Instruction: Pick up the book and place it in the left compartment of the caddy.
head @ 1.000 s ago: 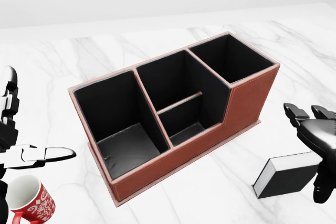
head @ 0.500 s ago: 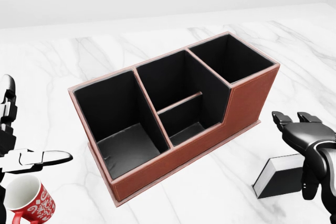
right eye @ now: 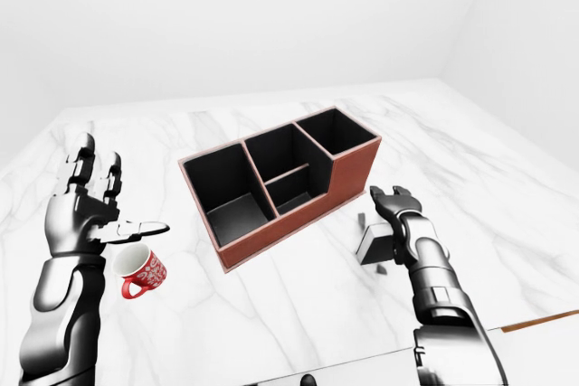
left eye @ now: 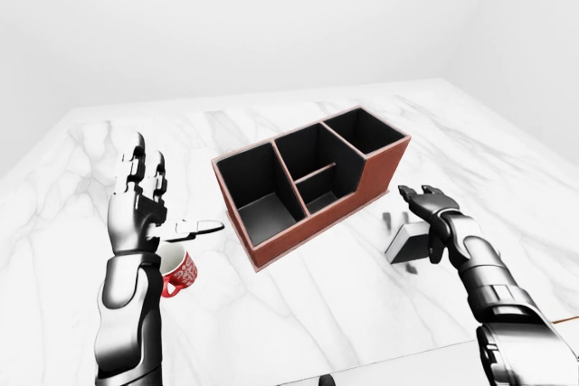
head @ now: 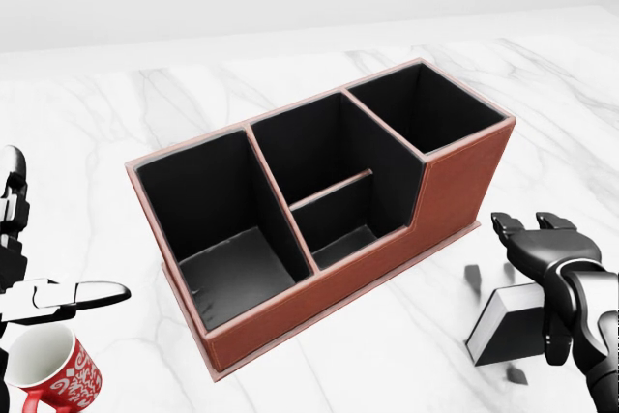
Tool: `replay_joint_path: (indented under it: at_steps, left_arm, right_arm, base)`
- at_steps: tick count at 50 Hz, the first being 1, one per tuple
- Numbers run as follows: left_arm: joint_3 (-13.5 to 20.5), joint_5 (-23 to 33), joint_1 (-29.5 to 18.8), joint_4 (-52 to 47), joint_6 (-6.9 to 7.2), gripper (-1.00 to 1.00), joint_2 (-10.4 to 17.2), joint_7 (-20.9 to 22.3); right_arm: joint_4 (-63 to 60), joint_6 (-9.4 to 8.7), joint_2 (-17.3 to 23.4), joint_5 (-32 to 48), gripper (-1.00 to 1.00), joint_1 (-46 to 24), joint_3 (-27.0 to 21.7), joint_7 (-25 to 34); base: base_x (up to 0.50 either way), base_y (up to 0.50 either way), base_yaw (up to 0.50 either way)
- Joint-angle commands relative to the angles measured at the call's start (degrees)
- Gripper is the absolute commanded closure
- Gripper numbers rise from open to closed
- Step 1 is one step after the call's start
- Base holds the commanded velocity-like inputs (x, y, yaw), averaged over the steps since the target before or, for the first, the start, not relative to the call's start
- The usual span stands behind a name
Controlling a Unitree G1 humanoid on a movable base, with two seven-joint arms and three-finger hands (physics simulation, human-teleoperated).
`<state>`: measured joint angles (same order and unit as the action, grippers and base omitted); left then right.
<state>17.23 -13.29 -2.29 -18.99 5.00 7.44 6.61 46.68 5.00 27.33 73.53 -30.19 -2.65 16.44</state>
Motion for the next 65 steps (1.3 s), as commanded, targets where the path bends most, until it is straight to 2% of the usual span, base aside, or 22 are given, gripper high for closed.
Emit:
replay_joint_path:
  at_steps: [1,16,17,18,42,60,65]
  left_arm:
    - [0.28,0.04,0.52,-0.32,0.0,-1.0,-0.01,0.09]
    - [0.95,0.2,1.4,-0.65,0.0,-1.0,-0.29,0.37]
    - [0.94,0.22,1.33,-0.48,0.0,-1.0,-0.3,0.36]
    - [0.91,0.25,1.34,-0.41,0.0,-1.0,-0.32,0.36]
    - [0.99,0.16,2.97,-1.78,0.0,-1.0,-1.05,1.0]
    - [0.97,0.04,2.82,-1.76,0.0,-1.0,-1.1,1.3]
    - [0.78,0.05,2.83,-1.26,0.0,-1.0,-1.17,1.41]
  right_arm:
    - [7.69,0.0,-0.22,0.74,-1.0,-1.84,2.36,-4.51]
    - [14.54,0.0,-0.57,-0.12,-1.0,-3.59,4.12,-7.85]
    - [14.29,0.0,-0.6,-0.56,0.23,-3.47,3.98,-7.66]
    - [13.6,0.0,-0.6,-1.28,1.0,-3.07,3.69,-6.75]
    - [6.18,0.0,-0.46,-2.56,1.0,0.05,2.31,-3.67]
    - [-12.24,0.0,-0.82,-4.44,1.0,4.68,-1.95,7.84]
    - [-18.86,0.0,-0.99,-5.4,1.0,5.76,-3.53,12.66]
  base:
    - [0.0,0.0,0.0]
    - [0.0,0.0,0.0]
    - [0.0,0.0,0.0]
    - [0.0,0.0,0.0]
    - [0.0,0.0,0.0]
    - [0.0,0.0,0.0]
    - [0.0,0.0,0.0]
